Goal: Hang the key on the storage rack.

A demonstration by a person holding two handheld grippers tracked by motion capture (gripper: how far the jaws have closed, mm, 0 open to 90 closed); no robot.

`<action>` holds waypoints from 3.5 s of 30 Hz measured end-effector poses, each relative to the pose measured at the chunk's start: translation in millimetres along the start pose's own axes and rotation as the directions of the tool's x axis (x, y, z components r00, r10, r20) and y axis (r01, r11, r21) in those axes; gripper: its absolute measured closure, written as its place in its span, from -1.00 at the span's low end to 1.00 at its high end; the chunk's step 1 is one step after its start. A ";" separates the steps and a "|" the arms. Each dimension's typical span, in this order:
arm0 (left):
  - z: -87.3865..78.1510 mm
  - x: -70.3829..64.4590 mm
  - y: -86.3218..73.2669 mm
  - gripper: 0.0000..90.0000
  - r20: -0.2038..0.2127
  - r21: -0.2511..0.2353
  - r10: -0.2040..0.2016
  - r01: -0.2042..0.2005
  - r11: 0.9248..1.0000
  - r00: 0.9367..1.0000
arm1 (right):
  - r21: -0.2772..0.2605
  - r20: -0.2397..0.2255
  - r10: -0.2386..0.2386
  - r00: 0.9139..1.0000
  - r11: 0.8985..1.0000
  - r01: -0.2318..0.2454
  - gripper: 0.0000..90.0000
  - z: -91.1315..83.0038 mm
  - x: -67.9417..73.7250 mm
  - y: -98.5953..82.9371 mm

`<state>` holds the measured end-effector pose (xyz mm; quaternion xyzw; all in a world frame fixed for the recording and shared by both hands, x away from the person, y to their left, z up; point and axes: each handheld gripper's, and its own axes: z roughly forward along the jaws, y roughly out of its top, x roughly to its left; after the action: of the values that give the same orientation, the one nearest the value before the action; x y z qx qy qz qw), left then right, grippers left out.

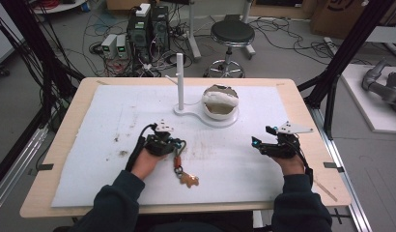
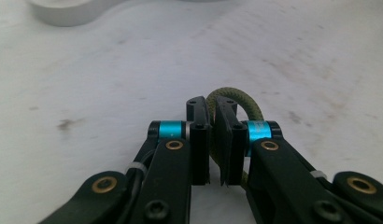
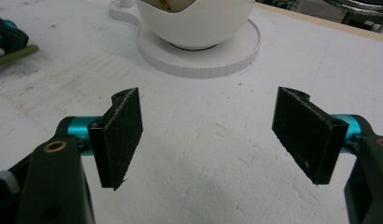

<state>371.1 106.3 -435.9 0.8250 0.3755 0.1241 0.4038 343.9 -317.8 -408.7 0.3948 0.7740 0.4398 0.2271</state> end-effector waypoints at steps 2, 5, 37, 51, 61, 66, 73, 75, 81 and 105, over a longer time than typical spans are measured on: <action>-1.7 10.8 0.7 0.87 -0.026 0.019 0.008 -0.008 1.000 1.000 | 0.004 -0.001 -0.005 1.000 1.000 0.005 -0.45 1.1 0.5 0.0; -0.3 21.7 2.4 0.87 -0.045 0.031 -0.005 0.007 1.000 0.999 | 0.009 -0.002 -0.009 1.000 1.000 0.009 -0.44 2.1 1.7 0.4; -20.0 -23.1 -37.8 0.59 -0.080 -0.075 -0.158 0.152 0.986 0.984 | 0.017 0.001 -0.021 1.000 1.000 0.021 -0.41 1.7 3.8 0.9; -68.1 13.8 -11.0 0.66 0.015 -0.313 -0.173 0.169 0.935 0.985 | 0.009 0.002 -0.016 1.000 1.000 0.016 -0.41 0.1 3.3 0.9; -90.6 30.7 19.2 0.66 0.097 -0.416 -0.112 0.143 0.898 0.989 | 0.001 0.006 -0.018 1.000 1.000 0.018 -0.41 -0.2 2.8 1.0; -95.2 37.1 40.2 0.66 0.125 -0.453 -0.086 0.134 0.881 0.988 | 0.000 0.007 -0.013 1.000 1.000 0.013 -0.41 -0.1 2.8 1.1; -93.6 43.6 75.5 0.67 0.120 -0.477 -0.063 0.113 0.872 0.991 | -0.006 0.006 -0.010 1.000 1.000 0.010 -0.41 -0.5 2.1 1.1; -91.9 44.7 85.2 0.67 0.118 -0.476 -0.056 0.106 0.873 0.991 | -0.004 0.007 -0.008 1.000 1.000 0.008 -0.41 -0.9 1.7 1.0; -78.8 52.2 107.2 0.66 0.090 -0.445 -0.075 0.107 0.889 0.993 | -0.007 0.005 -0.010 1.000 1.000 0.010 -0.41 -0.8 0.9 0.7; -43.2 70.0 89.8 0.07 0.013 -0.333 -0.164 0.159 0.930 0.986 | -0.009 0.005 -0.008 1.000 1.000 0.008 -0.41 -2.3 -0.7 -1.5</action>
<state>443.8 146.3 -346.8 0.7103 0.4188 0.1584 0.5431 342.0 -320.0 -408.8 0.3919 0.7731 0.4412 0.2324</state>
